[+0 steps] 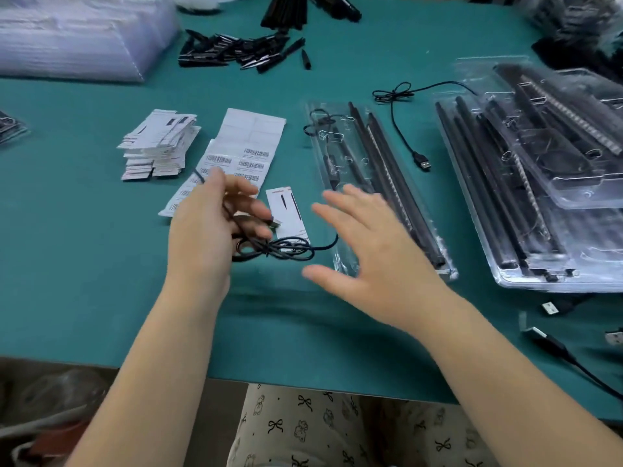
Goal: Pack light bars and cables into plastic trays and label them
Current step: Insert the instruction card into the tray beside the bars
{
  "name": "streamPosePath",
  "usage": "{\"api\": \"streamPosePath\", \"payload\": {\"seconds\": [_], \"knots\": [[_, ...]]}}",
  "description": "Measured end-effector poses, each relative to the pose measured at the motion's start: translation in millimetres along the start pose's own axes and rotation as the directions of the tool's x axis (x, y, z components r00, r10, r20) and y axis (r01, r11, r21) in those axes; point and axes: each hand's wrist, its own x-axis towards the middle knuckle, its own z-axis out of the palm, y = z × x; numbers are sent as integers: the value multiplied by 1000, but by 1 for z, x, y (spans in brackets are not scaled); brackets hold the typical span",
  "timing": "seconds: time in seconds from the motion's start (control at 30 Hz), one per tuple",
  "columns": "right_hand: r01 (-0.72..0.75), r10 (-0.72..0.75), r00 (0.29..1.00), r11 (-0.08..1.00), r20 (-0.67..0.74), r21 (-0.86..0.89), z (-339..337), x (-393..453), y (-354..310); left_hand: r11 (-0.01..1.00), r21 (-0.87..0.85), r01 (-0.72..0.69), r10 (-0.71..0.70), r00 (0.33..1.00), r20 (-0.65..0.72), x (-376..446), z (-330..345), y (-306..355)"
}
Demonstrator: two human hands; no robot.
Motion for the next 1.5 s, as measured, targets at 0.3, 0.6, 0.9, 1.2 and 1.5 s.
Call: {"api": "streamPosePath", "payload": {"seconds": [0.3,0.6,0.9,1.2,1.5], "knots": [[-153,309,951,488,-6,859,20,23,13,917,320,-239,289,950,-117,16,-1,9],[-120,218,974,262,62,957,21,23,28,385,494,-780,193,591,783,49,33,31],[-107,374,926,152,43,983,29,29,26,813,382,-439,148,791,593,45,36,26],[-100,415,909,113,44,988,27,30,22,852,-385,354,-50,787,615,28,58,14],[-140,369,918,-44,146,989,16,34,23,979,-205,-1,81,920,384,6,81,-9]]}}
